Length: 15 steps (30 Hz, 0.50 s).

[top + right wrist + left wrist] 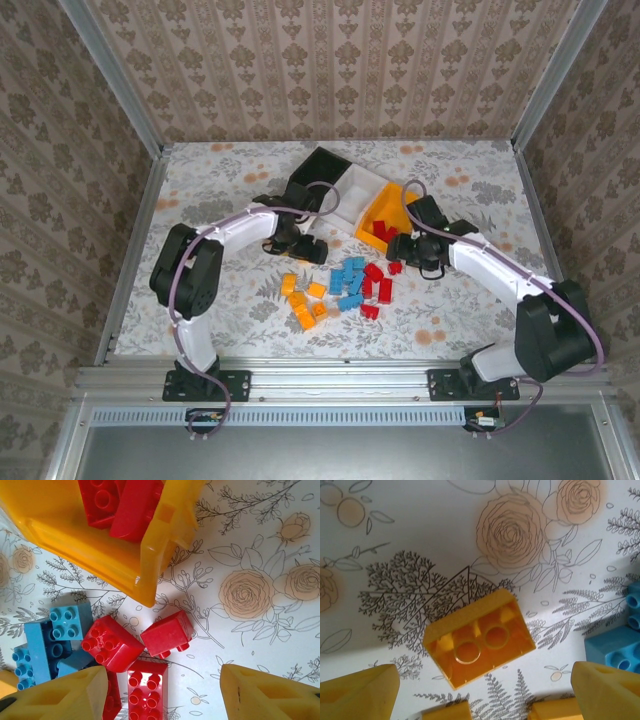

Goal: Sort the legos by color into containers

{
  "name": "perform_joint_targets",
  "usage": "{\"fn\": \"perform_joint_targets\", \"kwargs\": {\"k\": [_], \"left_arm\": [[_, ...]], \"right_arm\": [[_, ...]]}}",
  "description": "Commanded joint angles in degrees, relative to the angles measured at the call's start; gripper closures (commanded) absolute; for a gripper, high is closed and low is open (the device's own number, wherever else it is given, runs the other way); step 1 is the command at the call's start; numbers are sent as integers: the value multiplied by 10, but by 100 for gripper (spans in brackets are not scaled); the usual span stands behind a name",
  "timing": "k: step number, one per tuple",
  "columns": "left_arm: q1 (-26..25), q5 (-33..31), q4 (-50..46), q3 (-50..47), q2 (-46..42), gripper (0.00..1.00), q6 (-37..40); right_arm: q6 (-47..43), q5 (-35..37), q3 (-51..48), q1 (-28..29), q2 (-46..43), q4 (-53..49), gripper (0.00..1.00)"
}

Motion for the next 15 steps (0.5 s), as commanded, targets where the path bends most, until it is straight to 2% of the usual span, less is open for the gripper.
{"fn": "perform_joint_targets", "kwargs": {"k": [1,15], "left_arm": [[-8,-17,-21,28,21,11,-14],[-11,-21,-14,30,54,23,-23]], "right_arm": [[16,-12,-13,1,-34,16,37],[19,-21,-30,4,-49,13,36]]}}
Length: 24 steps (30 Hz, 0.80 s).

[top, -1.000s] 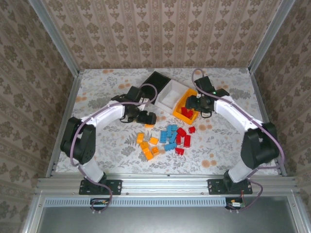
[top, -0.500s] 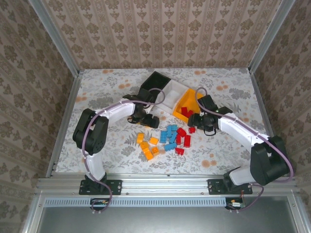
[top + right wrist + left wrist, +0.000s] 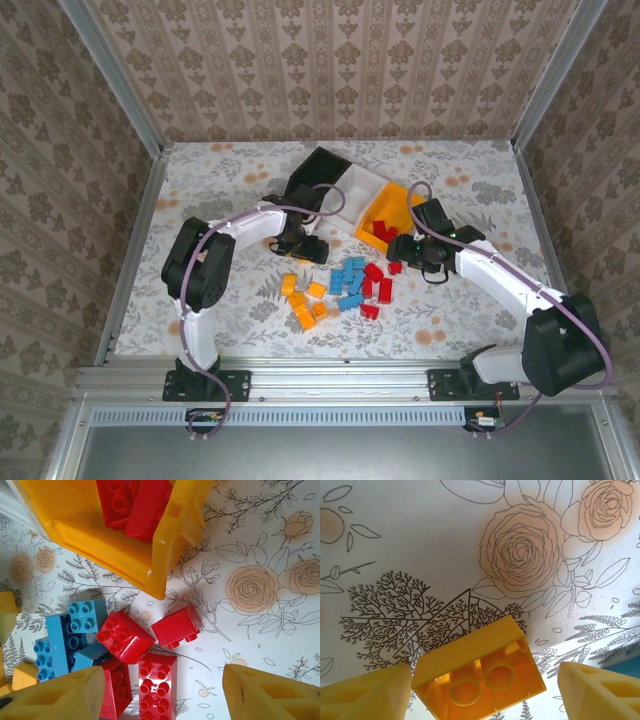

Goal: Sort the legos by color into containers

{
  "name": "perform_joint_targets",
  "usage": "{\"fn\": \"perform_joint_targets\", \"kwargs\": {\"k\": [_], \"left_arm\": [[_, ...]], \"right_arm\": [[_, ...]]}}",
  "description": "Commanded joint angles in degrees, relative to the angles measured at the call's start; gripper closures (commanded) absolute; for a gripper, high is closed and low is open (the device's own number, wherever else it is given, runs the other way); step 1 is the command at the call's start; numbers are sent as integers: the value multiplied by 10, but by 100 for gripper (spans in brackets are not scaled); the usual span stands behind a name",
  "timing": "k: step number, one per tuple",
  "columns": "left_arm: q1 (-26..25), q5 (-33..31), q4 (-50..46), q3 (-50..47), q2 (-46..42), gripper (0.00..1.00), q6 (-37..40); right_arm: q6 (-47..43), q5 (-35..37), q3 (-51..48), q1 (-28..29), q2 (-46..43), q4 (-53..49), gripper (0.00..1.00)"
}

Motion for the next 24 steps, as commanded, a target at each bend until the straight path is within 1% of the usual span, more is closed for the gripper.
{"fn": "perform_joint_targets", "kwargs": {"k": [1,5,7,10,14,24], "left_arm": [[-5,-5,-12,9,11,25,-7],[-4,-4,-13,10,16,31,-5],[-5,-3,-11,9,15,36,-4],[-5,2,-5,4,12,41,-3],[-5,4,0,0,9,46,-1],[3,11,-4,4,-12,48,11]], "right_arm": [[11,-9,-15,4,-15,3,36],[17,-8,-20,10,-16,6,36],[20,-5,-22,14,-19,7,36],[22,-2,-25,16,-24,7,36],[23,0,-28,17,-26,7,35],[20,5,-31,18,-30,3,35]]}}
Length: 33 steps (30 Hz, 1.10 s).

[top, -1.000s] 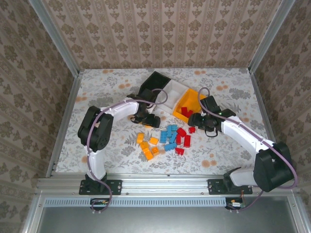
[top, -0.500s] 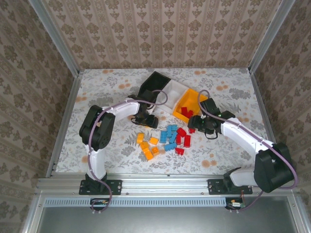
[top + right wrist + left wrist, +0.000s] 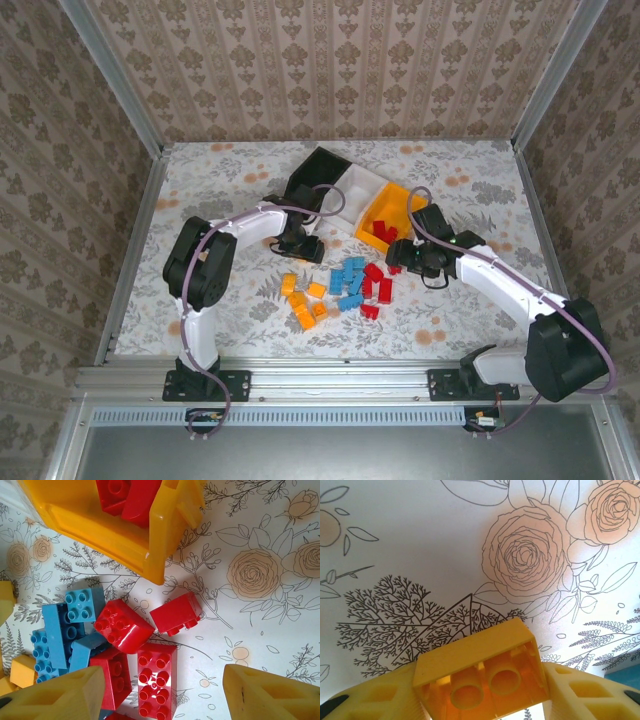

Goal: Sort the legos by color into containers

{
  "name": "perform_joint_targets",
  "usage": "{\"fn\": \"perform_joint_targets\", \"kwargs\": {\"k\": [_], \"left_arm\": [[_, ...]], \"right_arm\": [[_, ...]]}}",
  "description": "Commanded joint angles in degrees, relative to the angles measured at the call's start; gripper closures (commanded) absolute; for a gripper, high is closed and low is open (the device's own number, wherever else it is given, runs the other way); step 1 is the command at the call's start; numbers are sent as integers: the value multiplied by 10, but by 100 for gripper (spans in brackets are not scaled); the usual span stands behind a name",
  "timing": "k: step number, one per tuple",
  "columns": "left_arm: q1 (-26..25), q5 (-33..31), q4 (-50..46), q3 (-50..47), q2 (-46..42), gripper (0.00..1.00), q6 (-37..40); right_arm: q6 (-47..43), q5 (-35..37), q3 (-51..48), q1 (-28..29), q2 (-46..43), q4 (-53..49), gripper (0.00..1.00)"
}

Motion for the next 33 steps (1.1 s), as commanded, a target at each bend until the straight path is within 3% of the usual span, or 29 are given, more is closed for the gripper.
{"fn": "perform_joint_targets", "kwargs": {"k": [1,11,15,28,33], "left_arm": [[6,17,-7,4,-23,48,11],[60,120,27,11,-96,47,-15],[69,148,25,72,-87,47,-28],[29,148,-88,462,160,46,-19],[23,128,-124,544,229,47,-7]], "right_arm": [[6,4,-9,3,-12,0,35],[2,9,-14,3,-17,-6,35],[8,6,-26,2,-21,3,35],[17,13,-30,3,-63,-32,35],[16,23,-38,3,-89,-54,35]]}}
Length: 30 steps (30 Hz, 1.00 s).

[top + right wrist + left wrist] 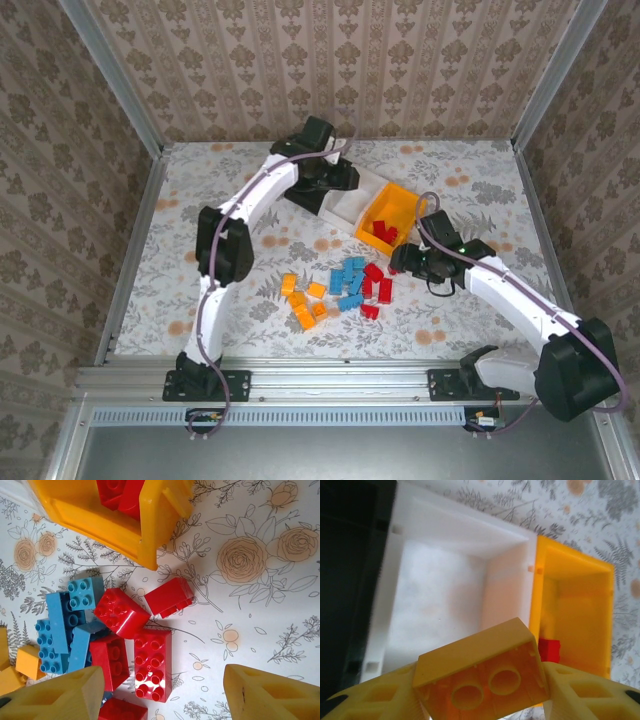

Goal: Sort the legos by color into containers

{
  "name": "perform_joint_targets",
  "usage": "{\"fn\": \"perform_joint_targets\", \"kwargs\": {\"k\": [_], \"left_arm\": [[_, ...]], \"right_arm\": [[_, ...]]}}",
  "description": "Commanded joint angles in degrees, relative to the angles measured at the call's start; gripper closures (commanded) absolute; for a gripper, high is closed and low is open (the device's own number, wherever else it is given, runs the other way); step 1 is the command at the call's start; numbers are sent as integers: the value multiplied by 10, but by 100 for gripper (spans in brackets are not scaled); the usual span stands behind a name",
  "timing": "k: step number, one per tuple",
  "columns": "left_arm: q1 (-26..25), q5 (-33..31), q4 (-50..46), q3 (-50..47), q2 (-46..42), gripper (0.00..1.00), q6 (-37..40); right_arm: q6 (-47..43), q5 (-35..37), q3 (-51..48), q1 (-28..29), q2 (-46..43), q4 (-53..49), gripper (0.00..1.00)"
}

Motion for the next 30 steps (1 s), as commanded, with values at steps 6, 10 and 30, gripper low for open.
{"fn": "perform_joint_targets", "kwargs": {"k": [6,10,30], "left_arm": [[-2,-10,-72,64,41,41,19],[-2,-8,-73,69,45,33,20],[-5,-28,70,-378,-298,18,15]], "right_arm": [[12,25,-34,1,-39,-36,34],[19,20,-42,1,-38,-29,34],[-63,-4,72,5,197,1,33]]}}
